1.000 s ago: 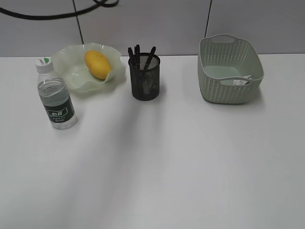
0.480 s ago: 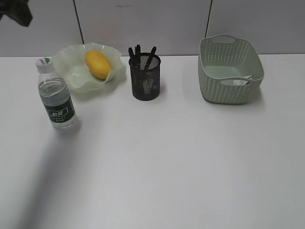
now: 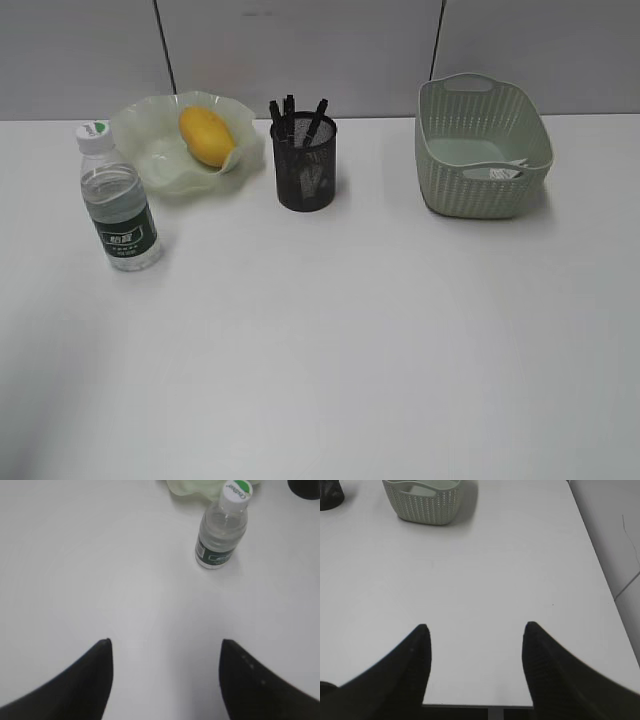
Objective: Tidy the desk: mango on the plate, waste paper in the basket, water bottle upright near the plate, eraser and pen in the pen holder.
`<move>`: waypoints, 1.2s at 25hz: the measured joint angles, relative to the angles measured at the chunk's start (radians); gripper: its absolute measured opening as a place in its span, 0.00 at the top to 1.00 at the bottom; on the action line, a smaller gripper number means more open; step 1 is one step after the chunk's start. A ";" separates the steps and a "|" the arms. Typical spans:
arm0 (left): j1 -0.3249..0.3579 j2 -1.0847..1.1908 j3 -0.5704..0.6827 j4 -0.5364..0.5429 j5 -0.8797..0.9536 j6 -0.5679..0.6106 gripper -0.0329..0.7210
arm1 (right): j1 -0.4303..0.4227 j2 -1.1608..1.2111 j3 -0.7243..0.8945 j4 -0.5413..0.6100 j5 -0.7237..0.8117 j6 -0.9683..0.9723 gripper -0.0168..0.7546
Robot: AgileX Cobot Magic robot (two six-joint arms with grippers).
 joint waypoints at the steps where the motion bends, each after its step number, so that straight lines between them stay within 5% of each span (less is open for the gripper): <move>1: 0.001 -0.063 0.037 -0.010 -0.007 0.003 0.28 | 0.000 -0.001 0.000 0.000 0.000 0.001 0.38; 12: 0.003 -0.639 0.400 -0.158 -0.004 -0.029 0.28 | 0.000 -0.001 0.000 -0.009 0.000 0.009 0.38; 30: 0.003 -0.969 0.505 -0.075 -0.004 -0.152 0.29 | 0.000 -0.001 0.000 -0.011 -0.007 0.011 0.38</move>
